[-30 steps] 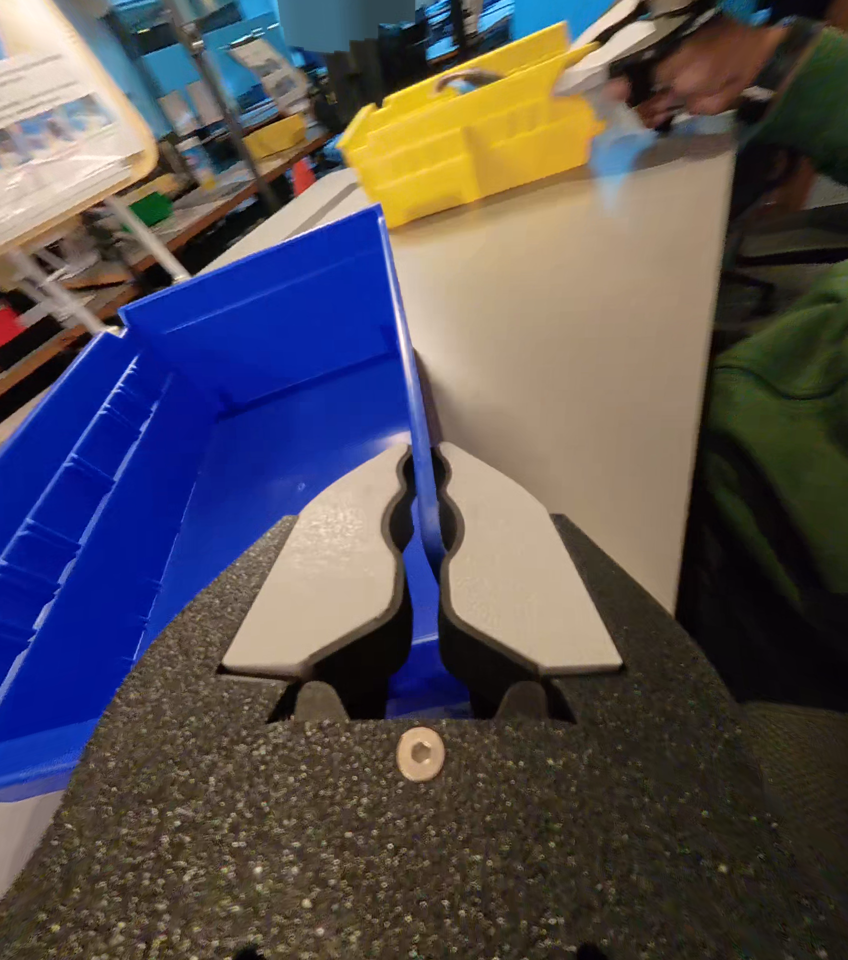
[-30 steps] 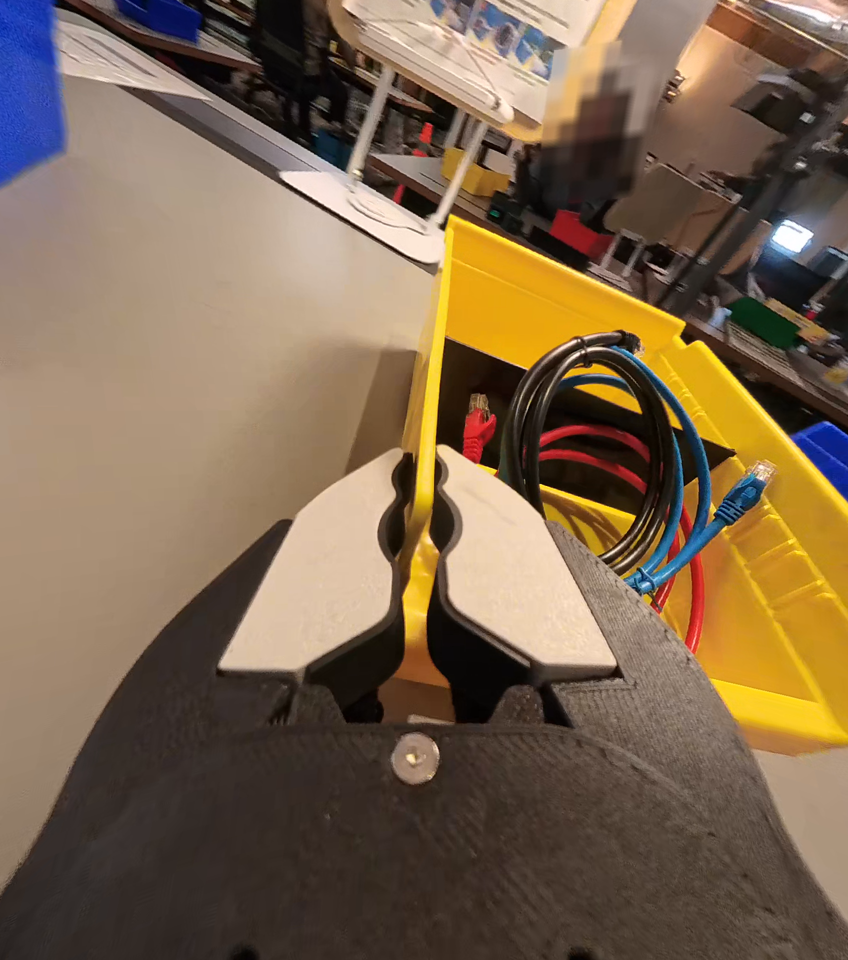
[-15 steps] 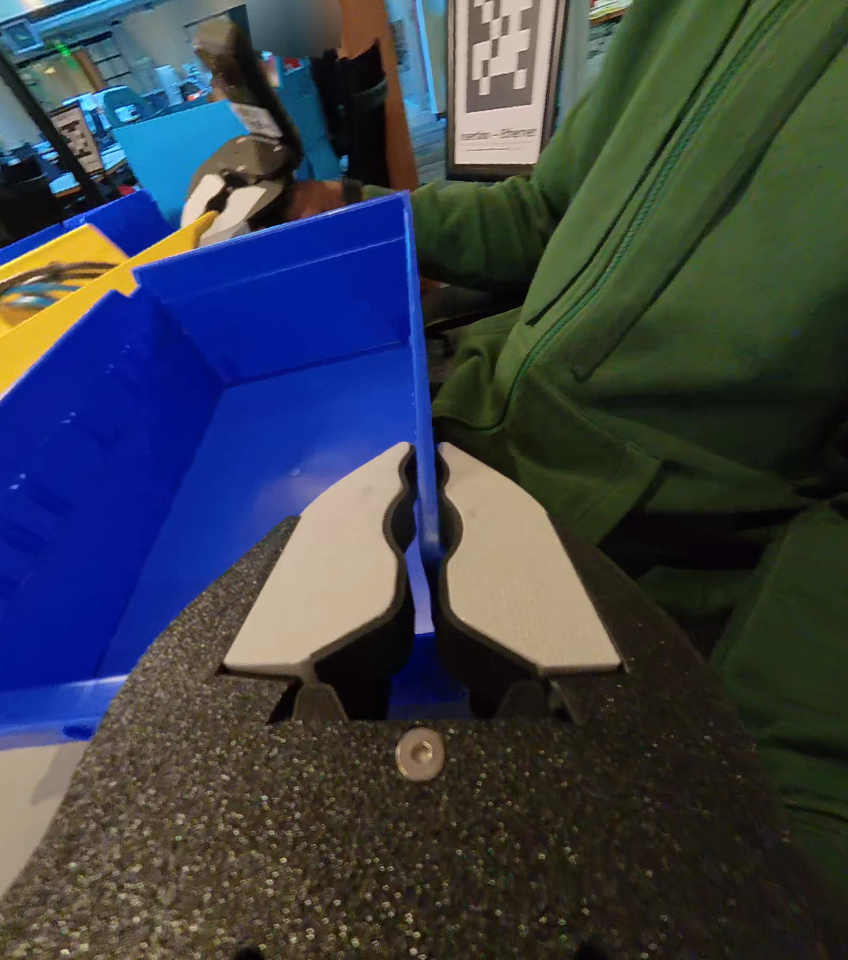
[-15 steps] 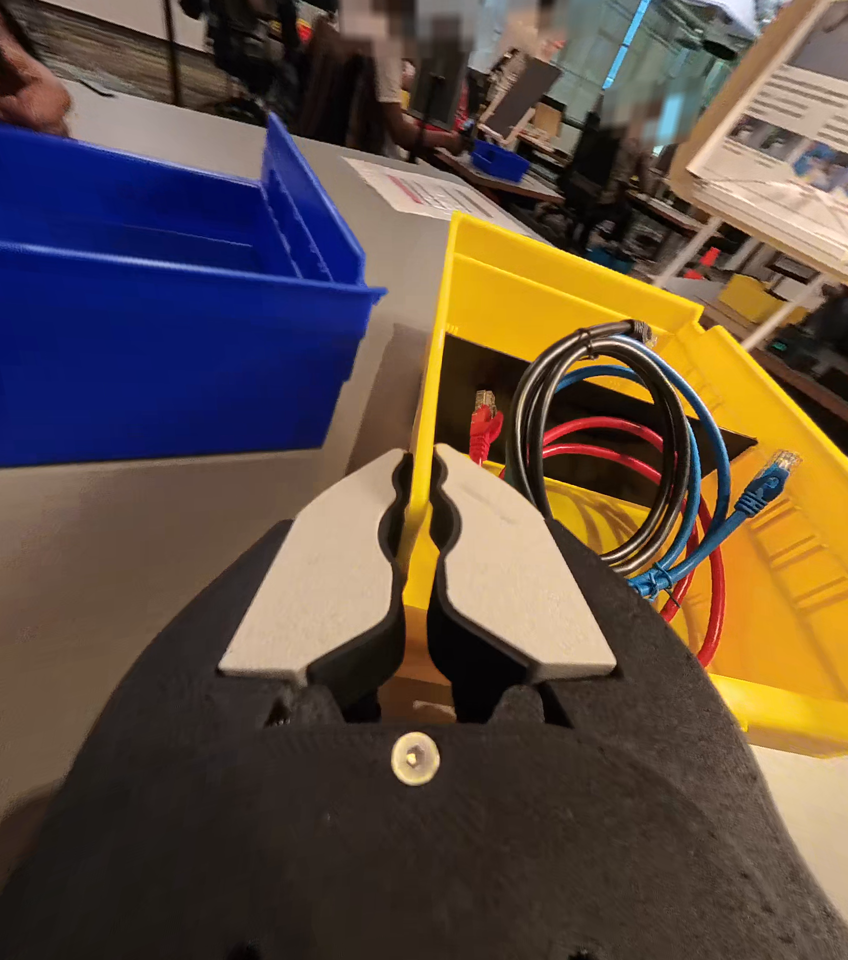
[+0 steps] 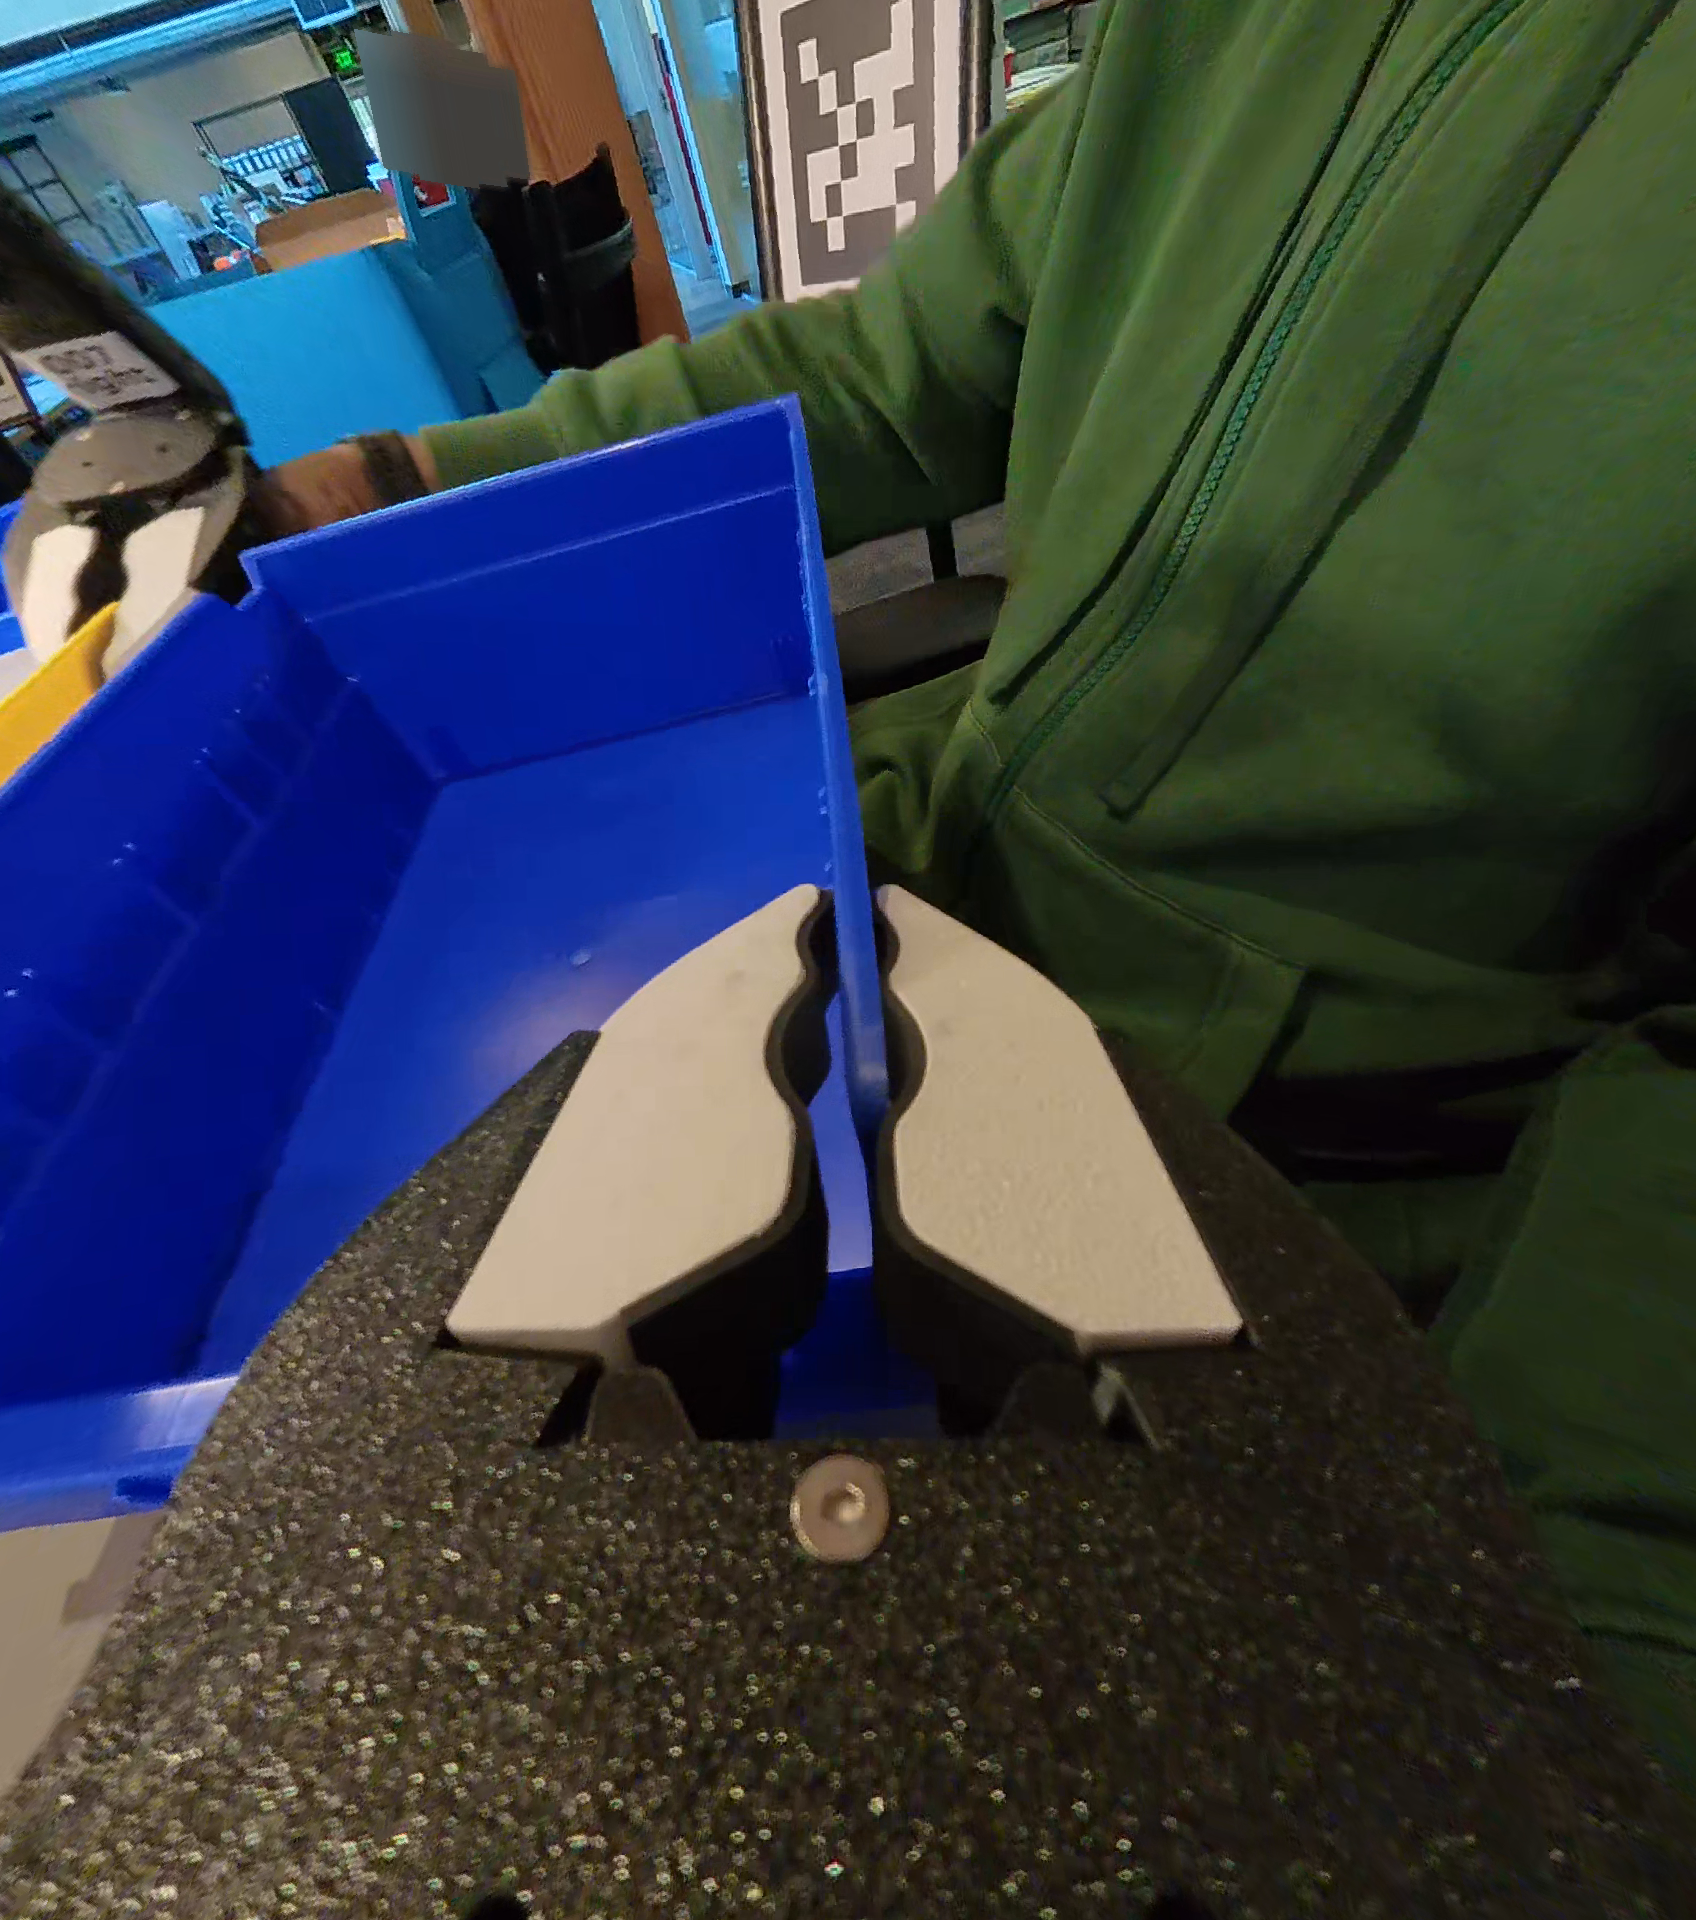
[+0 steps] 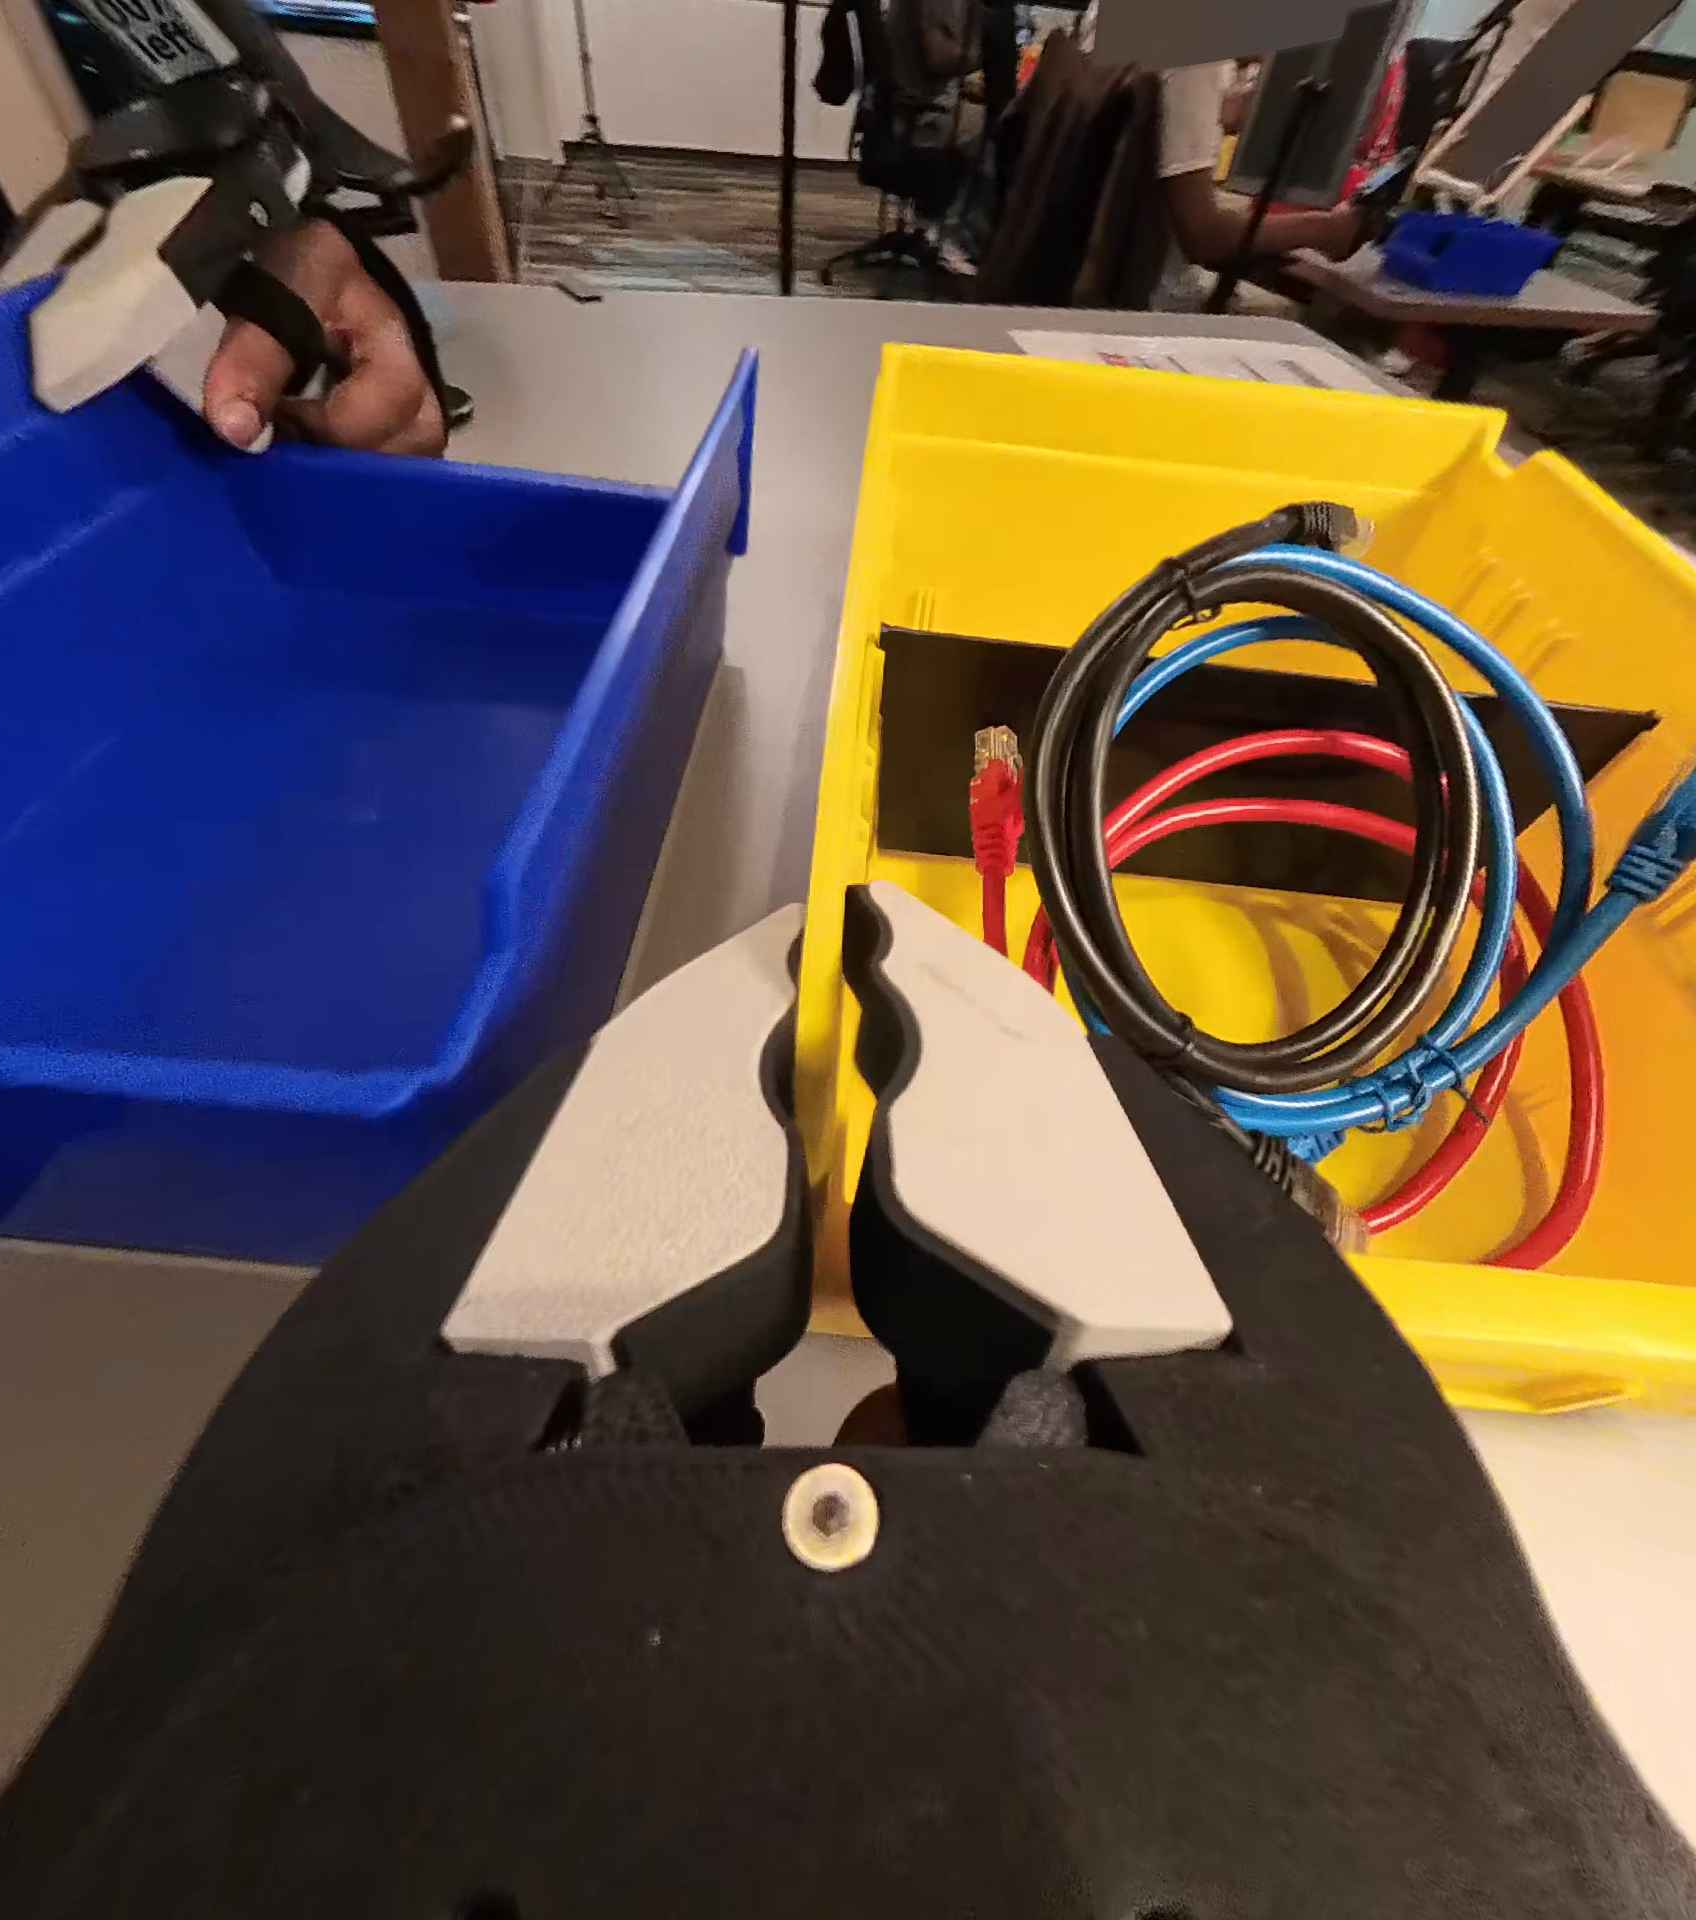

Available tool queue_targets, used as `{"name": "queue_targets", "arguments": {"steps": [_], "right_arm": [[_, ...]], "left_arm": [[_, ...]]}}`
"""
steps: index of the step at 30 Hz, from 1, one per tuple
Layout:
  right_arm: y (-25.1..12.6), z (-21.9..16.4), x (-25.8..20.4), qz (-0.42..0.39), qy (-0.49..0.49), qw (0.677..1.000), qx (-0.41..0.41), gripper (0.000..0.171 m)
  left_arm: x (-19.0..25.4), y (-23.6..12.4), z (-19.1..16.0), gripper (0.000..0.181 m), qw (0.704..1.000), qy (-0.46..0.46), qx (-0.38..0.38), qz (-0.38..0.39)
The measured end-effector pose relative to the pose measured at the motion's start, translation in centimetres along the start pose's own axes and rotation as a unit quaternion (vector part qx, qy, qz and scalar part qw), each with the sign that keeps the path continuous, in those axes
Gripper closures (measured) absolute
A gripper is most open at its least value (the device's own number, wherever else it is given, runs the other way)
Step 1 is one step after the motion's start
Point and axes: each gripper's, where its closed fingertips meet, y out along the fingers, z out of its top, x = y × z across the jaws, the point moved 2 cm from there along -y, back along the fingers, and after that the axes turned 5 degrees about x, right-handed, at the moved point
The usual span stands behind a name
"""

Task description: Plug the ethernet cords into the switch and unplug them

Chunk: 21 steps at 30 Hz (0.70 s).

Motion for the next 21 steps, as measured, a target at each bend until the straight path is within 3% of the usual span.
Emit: {"name": "queue_targets", "arguments": {"steps": [6,10,12,17,21], "right_arm": [[3.9,0.8,2.0,0.033,0.005,0.999,0.000,0.168],[4.7,1.5,3.1,-0.015,-0.023,0.998,0.050,0.158],[3.0,2.9,3.7,-0.043,-0.022,0.996,0.081,0.141],[-5.2,4.4,6.0,-0.196,-0.022,0.970,0.140,0.135],[-12.2,3.4,4.8,-0.325,-0.011,0.931,0.167,0.135]], "left_arm": [[-1.0,1.6,0.1,0.177,1.000,-0.005,0.001,0.000],[-1.5,2.9,0.3,0.177,1.000,-0.003,0.006,0.000],[-1.6,3.2,0.5,0.176,1.000,-0.004,0.020,0.004],[-1.6,1.8,3.0,0.141,0.994,0.010,0.098,0.043],[-3.3,-1.5,5.8,0.132,0.971,0.020,0.177,0.162]]}}
